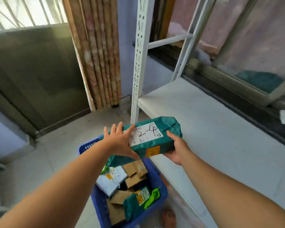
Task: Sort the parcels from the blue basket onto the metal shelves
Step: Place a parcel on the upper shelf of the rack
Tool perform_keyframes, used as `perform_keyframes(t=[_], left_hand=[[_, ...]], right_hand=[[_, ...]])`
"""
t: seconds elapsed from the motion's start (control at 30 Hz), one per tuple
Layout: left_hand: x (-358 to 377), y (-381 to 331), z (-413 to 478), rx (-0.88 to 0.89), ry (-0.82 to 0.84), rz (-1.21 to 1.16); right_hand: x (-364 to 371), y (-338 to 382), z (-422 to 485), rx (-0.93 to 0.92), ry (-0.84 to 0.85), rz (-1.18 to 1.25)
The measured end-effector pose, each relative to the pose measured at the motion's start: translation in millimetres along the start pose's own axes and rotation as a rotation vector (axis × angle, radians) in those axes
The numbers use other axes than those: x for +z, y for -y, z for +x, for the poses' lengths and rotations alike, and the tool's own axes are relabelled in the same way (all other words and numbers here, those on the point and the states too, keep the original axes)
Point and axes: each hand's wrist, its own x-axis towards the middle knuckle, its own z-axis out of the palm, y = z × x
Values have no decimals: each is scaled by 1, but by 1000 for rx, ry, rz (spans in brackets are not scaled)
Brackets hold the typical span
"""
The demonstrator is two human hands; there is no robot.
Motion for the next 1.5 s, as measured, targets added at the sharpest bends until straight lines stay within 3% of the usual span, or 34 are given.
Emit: perform_keyframes(t=[0.23, 0.3, 0.37, 0.4, 0.47, 0.53, 0.6, 0.77, 1.0, 1.37, 1.5], left_hand=[[-24, -84, -28, 246, 50, 103], [-28, -108, -36, 287, 70, 123], [-31, -132, -45, 315, 83, 178], [-33, -144, -51, 332, 74, 220], [-37, -170, -65, 372, 18, 308], [-41, -194, -83, 421, -36, 347], [-40, -220, -103, 467, -82, 367], [-26, -283, -161, 580, -118, 420], [-34, -342, -213, 750, -286, 502], [-100, -386, -253, 910, -428, 566], [-137, -384, -259, 917, -528, 605]], right_hand=[[-89, 17, -83, -32, -94, -71], [-114, 21, -106, -128, -288, -382], [-139, 27, -132, -328, -542, -884], [-151, 31, -147, -469, -586, -1114], [-171, 37, -179, -683, -423, -1488], [-191, 37, -210, -721, -250, -1810], [-216, 32, -237, -698, -221, -1959], [-279, 22, -292, -614, -302, -1970], [-322, 13, -346, -642, -437, -1906], [-326, 56, -430, -591, -710, -1961], [-309, 76, -457, -661, -808, -1916]])
